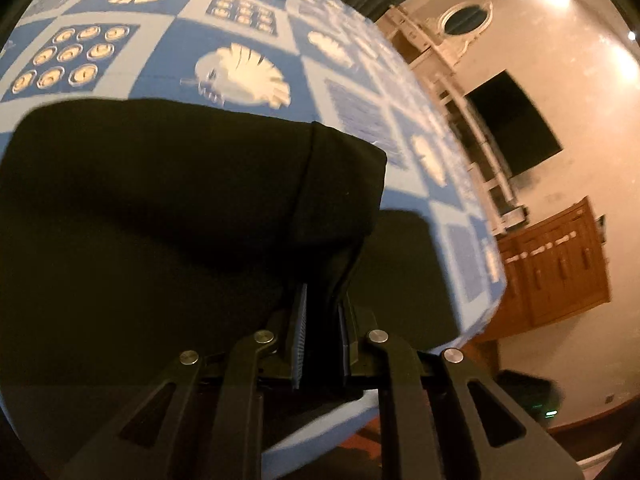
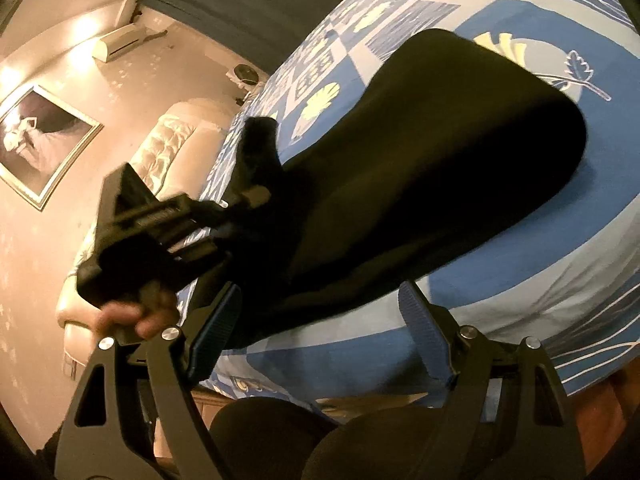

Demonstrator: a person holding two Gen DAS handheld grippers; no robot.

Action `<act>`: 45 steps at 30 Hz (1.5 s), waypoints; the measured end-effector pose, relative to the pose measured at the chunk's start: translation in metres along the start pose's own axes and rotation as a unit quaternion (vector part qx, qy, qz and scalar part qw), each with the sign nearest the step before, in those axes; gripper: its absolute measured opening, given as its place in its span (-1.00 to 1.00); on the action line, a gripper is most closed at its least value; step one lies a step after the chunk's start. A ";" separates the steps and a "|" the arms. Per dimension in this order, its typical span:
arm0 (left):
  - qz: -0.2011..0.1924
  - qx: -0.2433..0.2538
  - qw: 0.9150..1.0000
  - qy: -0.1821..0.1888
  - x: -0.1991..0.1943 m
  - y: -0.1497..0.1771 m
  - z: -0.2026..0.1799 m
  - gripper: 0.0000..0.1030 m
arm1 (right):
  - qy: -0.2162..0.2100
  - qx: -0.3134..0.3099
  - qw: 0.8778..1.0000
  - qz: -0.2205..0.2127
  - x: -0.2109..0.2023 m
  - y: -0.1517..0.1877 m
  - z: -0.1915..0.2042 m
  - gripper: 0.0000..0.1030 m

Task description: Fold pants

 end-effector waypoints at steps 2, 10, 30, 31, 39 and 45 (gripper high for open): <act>-0.009 0.009 1.000 -0.003 0.000 0.002 0.001 -0.70 | 0.003 0.005 1.000 -0.002 -0.002 -0.003 -0.003 0.57; -0.059 0.000 0.998 0.019 -0.046 -0.011 -0.026 0.36 | -0.008 -0.005 1.000 -0.020 -0.019 -0.025 0.012 0.57; -0.167 -0.210 0.947 -0.178 -0.158 0.001 0.163 0.65 | 0.003 0.032 0.989 0.142 0.118 -0.050 0.023 0.67; -0.161 -0.210 0.949 -0.172 -0.156 0.001 0.161 0.65 | -0.001 0.028 0.989 0.148 0.120 -0.048 0.026 0.64; -0.146 -0.211 0.952 -0.165 -0.148 0.005 0.156 0.65 | -0.011 -0.006 0.977 0.212 0.129 -0.016 0.037 -0.68; -0.144 -0.224 0.951 -0.157 -0.148 0.006 0.158 0.65 | -0.046 -0.032 0.983 0.175 0.105 -0.043 0.065 -0.78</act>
Point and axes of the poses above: each gripper's, at about its wrist camera, not at the fingertips, and x roughly the way its jaws point, z to its left, y to its underside, the point moved 10 cm from there along x, roughly the way its jaws point, and after that the axes turned 14 degrees about -z, right-handed, at the moved point
